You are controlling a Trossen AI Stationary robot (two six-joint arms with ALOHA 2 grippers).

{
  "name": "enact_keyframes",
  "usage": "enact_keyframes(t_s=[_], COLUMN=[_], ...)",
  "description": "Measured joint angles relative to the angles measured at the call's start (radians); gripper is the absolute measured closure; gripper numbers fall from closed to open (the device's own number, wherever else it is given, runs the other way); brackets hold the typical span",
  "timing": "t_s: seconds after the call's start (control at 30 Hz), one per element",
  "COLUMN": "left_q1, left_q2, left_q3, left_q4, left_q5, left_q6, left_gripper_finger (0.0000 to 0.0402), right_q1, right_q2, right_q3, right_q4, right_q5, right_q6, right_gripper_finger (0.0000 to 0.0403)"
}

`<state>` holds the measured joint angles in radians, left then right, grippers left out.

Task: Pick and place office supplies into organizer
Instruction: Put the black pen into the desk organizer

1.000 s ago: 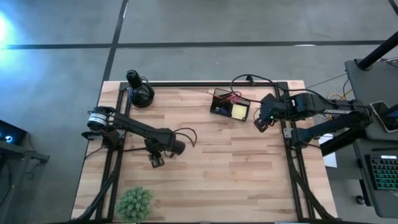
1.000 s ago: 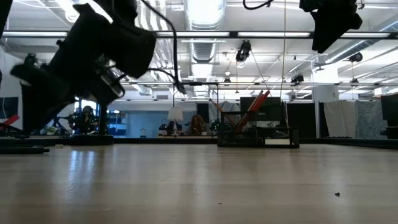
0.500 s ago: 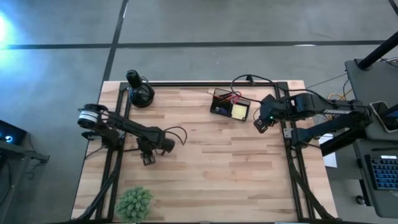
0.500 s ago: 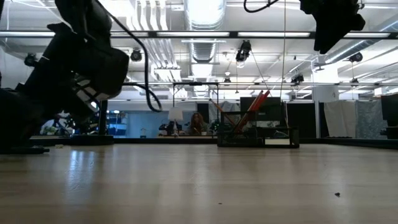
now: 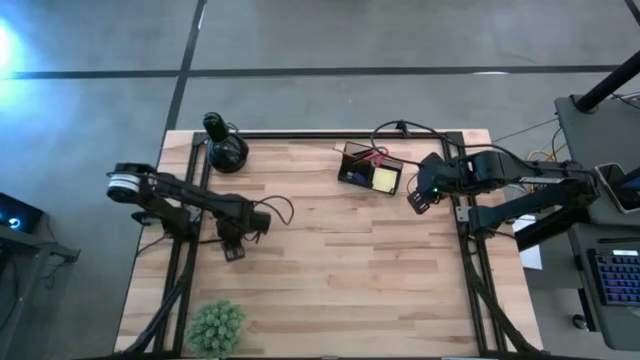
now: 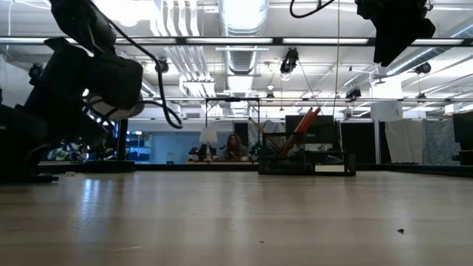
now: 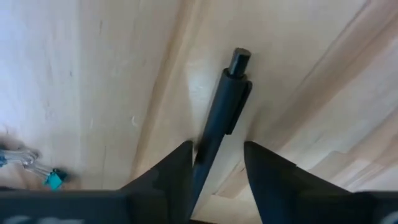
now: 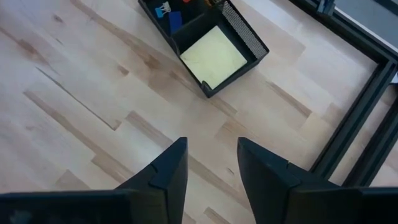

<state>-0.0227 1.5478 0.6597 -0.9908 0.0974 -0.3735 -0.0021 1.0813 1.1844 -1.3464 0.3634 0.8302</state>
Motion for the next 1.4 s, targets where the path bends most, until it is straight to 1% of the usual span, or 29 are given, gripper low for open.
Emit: enact_keyframes(t_s=[0.13,0.3,0.37,0.57,0.7,0.8,0.87,0.9,0.97,1.03,1.17,1.27,1.4], left_q1=[0.0,0.0,0.0,0.0,0.0,0.002,0.002,0.002,0.001,0.003,0.012,0.049,0.129], left_q2=[0.001,0.001,0.001,0.002,0.005,-0.008,-0.03,-0.037,-0.046,-0.06,-0.055,-0.021,0.095], left_q3=[-0.015,-0.017,-0.013,0.03,0.099,0.19,0.234,0.26,0.327,0.378,0.468,0.522,0.635], left_q4=[0.02,0.029,0.029,0.013,0.024,0.168,0.191,0.236,0.355,0.415,0.632,0.784,0.853], left_q5=[-0.006,-0.017,-0.019,-0.027,-0.04,-0.064,-0.073,-0.079,-0.127,-0.187,-0.281,-0.318,-0.332], left_q6=[0.037,0.041,0.04,0.037,0.01,-0.012,-0.018,-0.023,-0.053,-0.058,0.03,0.137,0.236], left_gripper_finger=[0.0316,0.037,0.0386,0.039,0.039,0.0392,0.0393,0.0393,0.0393,0.0393,0.0393,0.0393,0.0394], right_q1=[0.0,0.0,0.0,0.0,0.0,0.0,0.0,0.0,0.0,0.0,0.0,0.0,0.0], right_q2=[0.0,0.0,0.0,0.0,0.0,0.0,0.0,0.0,0.0,0.0,0.0,0.0,0.0], right_q3=[-0.002,-0.002,-0.003,-0.011,-0.011,-0.011,-0.011,-0.011,-0.011,-0.011,-0.011,-0.011,-0.012], right_q4=[0.0,0.0,0.001,0.002,0.002,0.004,0.004,0.005,0.005,0.004,0.005,0.005,0.005], right_q5=[0.003,0.003,0.003,0.003,0.003,0.003,0.003,0.003,0.003,0.003,0.003,0.003,0.003], right_q6=[0.005,0.026,0.027,0.027,0.027,0.027,0.026,0.026,0.026,0.026,0.027,0.027,0.026], right_gripper_finger=[0.0272,0.0272,0.0274,0.0273,0.0271,0.0274,0.0276,0.0277,0.0277,0.0276,0.0273,0.0275,0.0279])
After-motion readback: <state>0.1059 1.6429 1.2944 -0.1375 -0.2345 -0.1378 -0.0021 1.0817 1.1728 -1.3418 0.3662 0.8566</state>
